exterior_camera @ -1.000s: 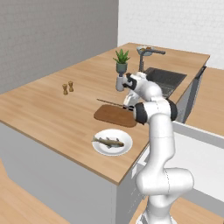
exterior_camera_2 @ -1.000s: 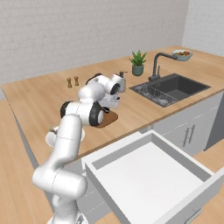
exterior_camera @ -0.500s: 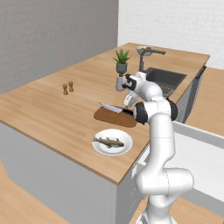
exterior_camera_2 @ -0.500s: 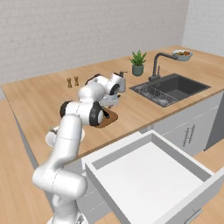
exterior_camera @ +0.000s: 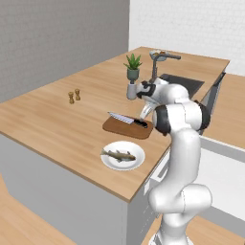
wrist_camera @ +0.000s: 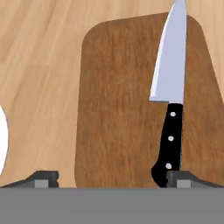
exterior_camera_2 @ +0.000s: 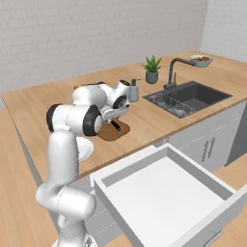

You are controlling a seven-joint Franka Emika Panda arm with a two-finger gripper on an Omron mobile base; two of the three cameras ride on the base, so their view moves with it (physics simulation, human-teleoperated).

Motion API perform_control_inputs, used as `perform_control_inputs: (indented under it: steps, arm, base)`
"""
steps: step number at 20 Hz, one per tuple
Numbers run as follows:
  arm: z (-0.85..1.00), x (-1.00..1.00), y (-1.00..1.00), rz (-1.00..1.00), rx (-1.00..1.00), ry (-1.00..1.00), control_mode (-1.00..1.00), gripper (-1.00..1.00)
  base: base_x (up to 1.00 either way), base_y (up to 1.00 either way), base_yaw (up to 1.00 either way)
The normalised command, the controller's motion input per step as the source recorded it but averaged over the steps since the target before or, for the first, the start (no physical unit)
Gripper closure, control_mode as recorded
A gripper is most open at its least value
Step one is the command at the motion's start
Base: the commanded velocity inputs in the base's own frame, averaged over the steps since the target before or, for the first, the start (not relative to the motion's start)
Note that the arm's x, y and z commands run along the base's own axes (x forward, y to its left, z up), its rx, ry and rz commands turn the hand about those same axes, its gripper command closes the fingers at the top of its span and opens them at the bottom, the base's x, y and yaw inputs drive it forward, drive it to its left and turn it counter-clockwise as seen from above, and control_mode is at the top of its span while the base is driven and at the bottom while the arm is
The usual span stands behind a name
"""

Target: Pick up the knife from the drawer and place it on the cutting board. Then place the meat from the plate to the cutting board.

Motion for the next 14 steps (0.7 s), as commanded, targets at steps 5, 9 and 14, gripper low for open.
perform_control_inputs:
  steps: [5,9,14]
  arm:
    - [0.74,-0.95,0.58,0.00,-0.02,0.00,-1.00,-1.00]
    - [0.34,-1.00,0.57,0.00,-0.05,0.05,-1.00,-1.00]
    - [0.00,-0.85,0.58,-0.01,-0.05,0.05,-1.00,-1.00]
  base:
    - [0.00,0.00,0.00]
    - [0.00,0.00,0.00]
    - [0.00,0.00,0.00]
